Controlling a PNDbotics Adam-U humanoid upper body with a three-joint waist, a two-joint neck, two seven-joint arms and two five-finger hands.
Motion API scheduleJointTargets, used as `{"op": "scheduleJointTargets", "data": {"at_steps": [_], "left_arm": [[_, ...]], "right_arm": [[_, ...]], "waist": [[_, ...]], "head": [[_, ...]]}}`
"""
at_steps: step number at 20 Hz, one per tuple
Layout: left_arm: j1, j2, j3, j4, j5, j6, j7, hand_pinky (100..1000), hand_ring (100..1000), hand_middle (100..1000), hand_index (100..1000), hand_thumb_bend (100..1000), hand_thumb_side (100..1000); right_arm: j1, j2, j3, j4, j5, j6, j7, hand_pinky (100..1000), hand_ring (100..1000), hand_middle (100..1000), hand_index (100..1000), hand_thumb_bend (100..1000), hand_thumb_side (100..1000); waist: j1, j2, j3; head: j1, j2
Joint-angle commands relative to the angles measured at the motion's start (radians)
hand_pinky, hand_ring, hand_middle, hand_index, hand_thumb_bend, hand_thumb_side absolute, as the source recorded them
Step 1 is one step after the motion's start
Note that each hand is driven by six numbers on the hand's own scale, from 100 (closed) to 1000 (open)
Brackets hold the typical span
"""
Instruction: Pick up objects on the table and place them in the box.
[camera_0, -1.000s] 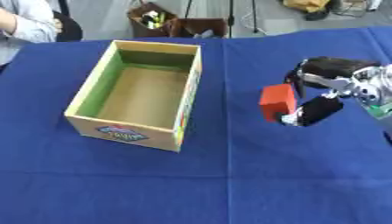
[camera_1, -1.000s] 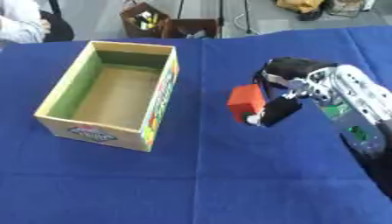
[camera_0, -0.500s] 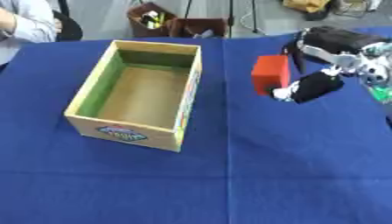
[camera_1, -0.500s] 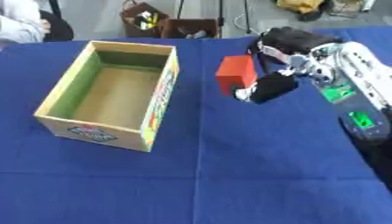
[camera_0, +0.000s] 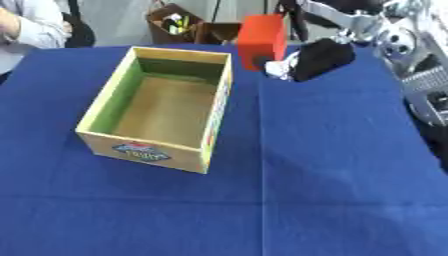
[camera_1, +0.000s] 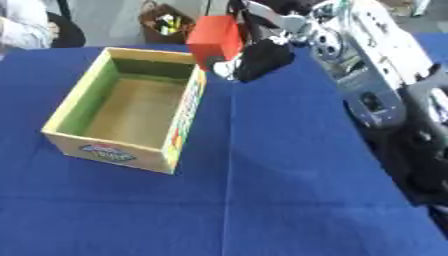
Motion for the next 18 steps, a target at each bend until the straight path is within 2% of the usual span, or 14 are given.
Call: {"op": "scheduleJointTargets", "data": {"at_steps": [1, 9, 12, 18], "left_arm": [[-0.007, 0.029, -0.002, -0.018, 0.008, 0.002, -0.005, 494, 685, 598, 754, 331, 861], [-0.023, 0.03, -0.012, -0.018, 0.021, 0.006, -0.018, 494, 685, 599, 754, 327, 858], [-0.03, 0.028, -0.015, -0.018, 0.026, 0.008, -0.024, 494, 686, 599, 753, 327, 857], [-0.038, 0.024, -0.017, -0.018, 0.03, 0.011, -0.032, 494, 686, 599, 752, 326, 854]], "right_arm": [[-0.051, 0.063, 0.006, 0.043, 0.041, -0.008, -0.012, 768, 757, 360, 402, 100, 619], [-0.113, 0.24, 0.003, 0.222, 0.149, -0.004, -0.062, 769, 757, 352, 395, 100, 598], [-0.126, 0.305, -0.009, 0.318, 0.2, -0.002, -0.101, 768, 755, 348, 389, 100, 591], [-0.13, 0.379, -0.034, 0.47, 0.276, -0.007, -0.193, 765, 752, 345, 386, 100, 582]], "waist": [[-0.003, -0.024, 0.007], [-0.01, -0.017, 0.034], [-0.012, -0.012, 0.043], [-0.018, 0.0, 0.054]], "head": [[-0.007, -0.006], [-0.032, -0.017], [-0.04, -0.023], [-0.049, -0.029]]}}
